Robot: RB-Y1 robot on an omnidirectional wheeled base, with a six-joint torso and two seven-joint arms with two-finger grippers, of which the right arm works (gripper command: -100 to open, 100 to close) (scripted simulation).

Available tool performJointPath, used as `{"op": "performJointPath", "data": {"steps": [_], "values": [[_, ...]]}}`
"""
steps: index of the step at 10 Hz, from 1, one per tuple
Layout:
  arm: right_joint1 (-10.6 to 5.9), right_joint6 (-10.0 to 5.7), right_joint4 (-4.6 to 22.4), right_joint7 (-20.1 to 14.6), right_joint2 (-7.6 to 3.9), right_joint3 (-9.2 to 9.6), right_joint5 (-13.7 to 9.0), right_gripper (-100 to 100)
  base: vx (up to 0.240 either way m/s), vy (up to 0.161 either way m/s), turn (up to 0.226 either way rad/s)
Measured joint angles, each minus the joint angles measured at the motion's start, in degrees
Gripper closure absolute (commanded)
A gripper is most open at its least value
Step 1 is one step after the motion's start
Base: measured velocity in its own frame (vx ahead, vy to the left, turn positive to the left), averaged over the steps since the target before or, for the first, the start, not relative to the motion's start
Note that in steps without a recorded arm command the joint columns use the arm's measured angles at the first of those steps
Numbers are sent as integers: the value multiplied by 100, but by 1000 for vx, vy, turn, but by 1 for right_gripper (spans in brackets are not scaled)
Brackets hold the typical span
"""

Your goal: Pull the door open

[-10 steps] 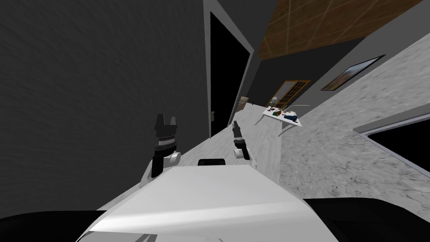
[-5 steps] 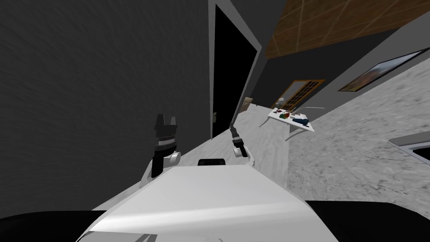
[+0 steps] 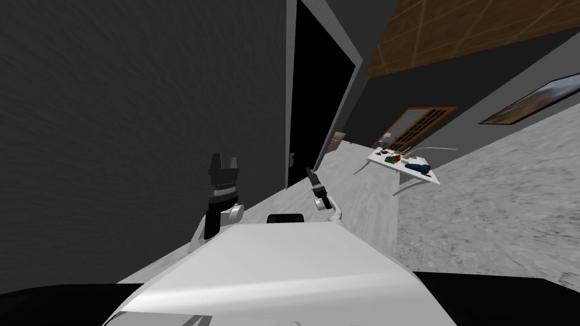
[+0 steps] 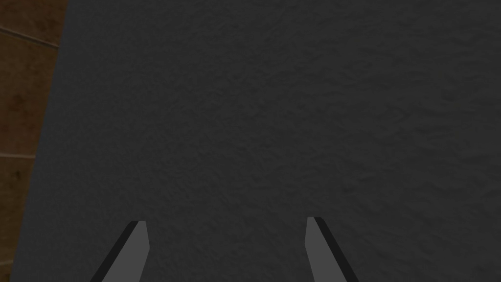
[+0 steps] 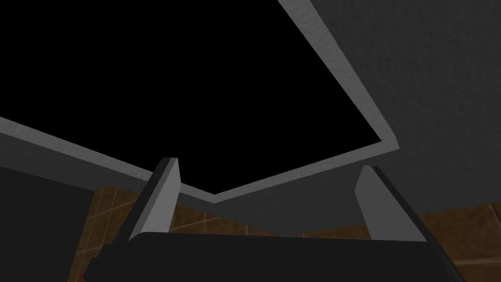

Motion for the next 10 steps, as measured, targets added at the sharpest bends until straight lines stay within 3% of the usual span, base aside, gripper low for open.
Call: {"op": "performJointPath", "data": {"steps": [3,10], "values": [[-229,-92,543,476,-149,59,185,-100,93,-14,107],[-832,-123,1667,1427,-552,168,560,-100,96,-29,93]]}}
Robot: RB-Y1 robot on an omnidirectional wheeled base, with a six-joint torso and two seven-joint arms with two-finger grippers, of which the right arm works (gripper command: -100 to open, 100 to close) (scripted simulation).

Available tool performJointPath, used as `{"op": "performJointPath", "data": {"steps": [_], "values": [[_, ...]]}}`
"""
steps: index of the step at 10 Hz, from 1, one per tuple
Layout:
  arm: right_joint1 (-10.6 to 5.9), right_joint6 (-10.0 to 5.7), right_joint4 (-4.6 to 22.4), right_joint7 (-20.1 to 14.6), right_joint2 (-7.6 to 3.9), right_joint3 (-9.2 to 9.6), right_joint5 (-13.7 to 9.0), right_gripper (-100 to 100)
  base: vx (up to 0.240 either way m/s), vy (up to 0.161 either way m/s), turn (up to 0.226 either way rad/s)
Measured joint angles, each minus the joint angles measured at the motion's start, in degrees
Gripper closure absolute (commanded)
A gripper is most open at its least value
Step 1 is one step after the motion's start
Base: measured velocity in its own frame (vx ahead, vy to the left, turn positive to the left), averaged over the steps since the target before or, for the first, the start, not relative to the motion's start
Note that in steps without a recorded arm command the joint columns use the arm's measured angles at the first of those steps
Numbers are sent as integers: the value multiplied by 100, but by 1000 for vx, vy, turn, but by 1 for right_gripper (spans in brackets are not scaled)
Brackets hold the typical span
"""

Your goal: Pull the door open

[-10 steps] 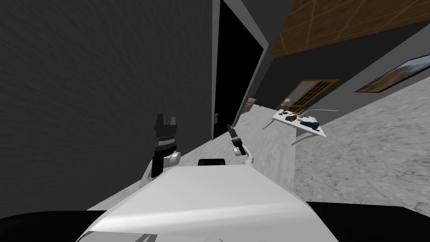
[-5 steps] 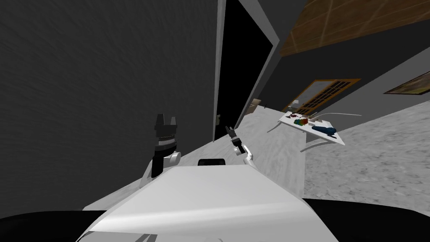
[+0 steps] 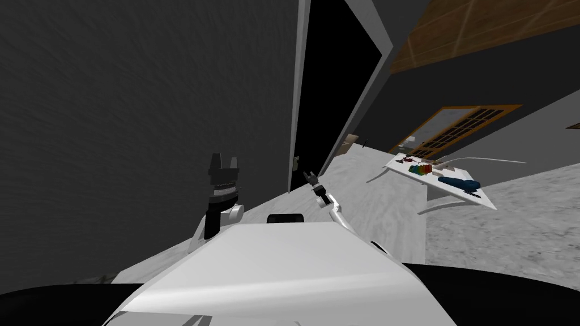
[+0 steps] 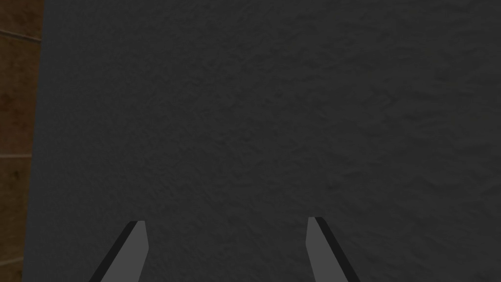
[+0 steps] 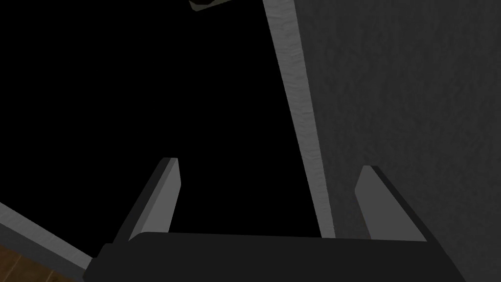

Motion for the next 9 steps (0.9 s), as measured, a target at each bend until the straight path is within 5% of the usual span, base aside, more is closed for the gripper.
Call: {"op": "performJointPath", "data": {"steps": [9], "values": [[-595,-120,1235,1031,-386,117,401,-100,80,-24,71]]}}
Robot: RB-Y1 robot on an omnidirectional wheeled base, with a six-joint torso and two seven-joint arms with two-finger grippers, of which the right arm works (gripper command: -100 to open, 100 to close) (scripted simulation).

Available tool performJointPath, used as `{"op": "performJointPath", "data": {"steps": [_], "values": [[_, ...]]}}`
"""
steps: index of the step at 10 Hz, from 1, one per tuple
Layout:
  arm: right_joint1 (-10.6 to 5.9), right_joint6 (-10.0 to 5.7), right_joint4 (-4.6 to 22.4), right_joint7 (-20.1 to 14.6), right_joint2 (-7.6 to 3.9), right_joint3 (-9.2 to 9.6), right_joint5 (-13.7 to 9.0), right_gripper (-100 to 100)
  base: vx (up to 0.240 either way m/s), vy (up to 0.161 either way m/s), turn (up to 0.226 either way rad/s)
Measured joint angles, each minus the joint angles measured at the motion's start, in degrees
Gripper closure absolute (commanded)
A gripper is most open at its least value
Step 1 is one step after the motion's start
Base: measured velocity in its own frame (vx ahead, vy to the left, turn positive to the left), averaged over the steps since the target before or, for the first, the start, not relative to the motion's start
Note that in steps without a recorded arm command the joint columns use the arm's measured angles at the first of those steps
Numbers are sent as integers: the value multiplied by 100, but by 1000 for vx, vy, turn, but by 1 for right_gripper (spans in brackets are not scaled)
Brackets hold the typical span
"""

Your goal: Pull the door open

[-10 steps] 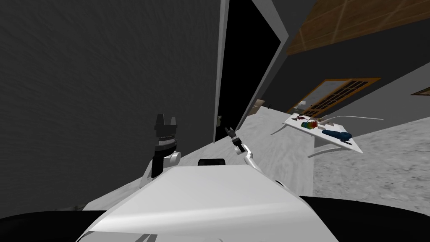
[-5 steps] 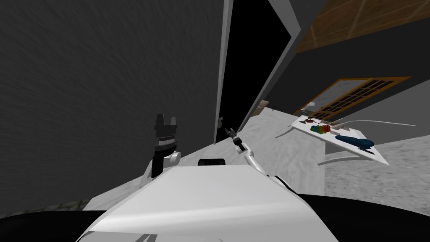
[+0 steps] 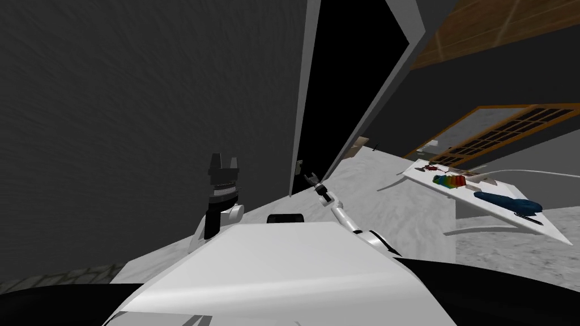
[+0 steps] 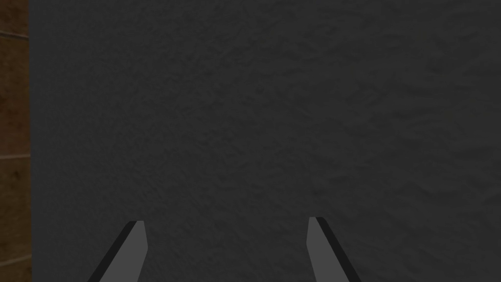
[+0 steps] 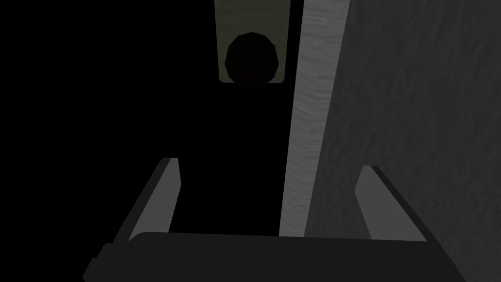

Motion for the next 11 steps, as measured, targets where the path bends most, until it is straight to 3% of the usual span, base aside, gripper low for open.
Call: {"op": "performJointPath", "data": {"steps": [9,10,11], "values": [[-32,-206,423,74,-78,-363,-107,-100,167,66,84],[-33,-220,433,77,-78,-366,-108,100,-12,-1,-11],[-31,-215,426,75,-79,-365,-108,100,-24,-11,8]]}}
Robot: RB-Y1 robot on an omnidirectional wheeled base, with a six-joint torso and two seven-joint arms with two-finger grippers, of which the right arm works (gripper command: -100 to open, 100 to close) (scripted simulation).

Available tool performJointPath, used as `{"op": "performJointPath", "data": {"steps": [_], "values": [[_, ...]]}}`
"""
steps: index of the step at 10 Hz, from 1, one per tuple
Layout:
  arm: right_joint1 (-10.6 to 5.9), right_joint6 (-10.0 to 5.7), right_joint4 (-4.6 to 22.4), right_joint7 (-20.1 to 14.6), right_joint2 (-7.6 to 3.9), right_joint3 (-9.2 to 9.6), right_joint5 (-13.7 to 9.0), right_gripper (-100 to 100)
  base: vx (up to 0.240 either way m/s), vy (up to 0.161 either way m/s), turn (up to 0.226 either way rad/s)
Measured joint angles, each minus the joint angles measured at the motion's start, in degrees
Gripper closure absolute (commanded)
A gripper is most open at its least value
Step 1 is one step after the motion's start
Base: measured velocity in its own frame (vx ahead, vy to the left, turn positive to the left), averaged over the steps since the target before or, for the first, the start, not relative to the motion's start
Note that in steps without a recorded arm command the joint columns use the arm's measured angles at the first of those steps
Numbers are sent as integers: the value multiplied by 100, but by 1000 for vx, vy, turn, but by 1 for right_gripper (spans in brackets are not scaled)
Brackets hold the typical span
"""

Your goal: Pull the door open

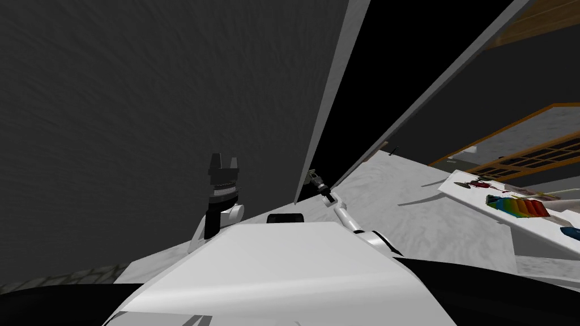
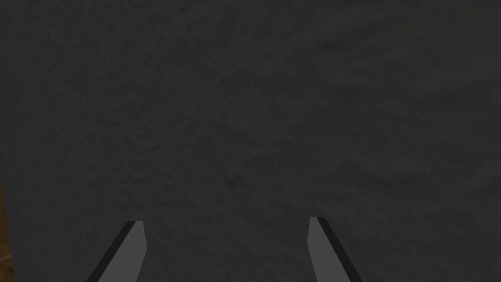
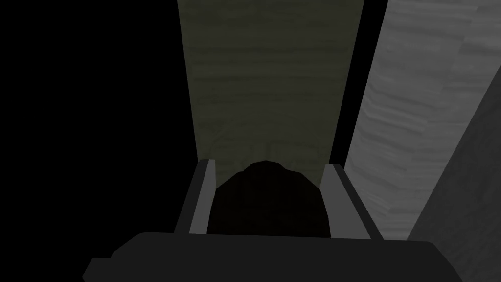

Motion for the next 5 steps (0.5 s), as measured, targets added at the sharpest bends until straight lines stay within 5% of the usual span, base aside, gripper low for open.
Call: {"op": "performJointPath", "data": {"steps": [5], "values": [[0,16,2,1,-3,2,3,100,-11,-11,22]]}}
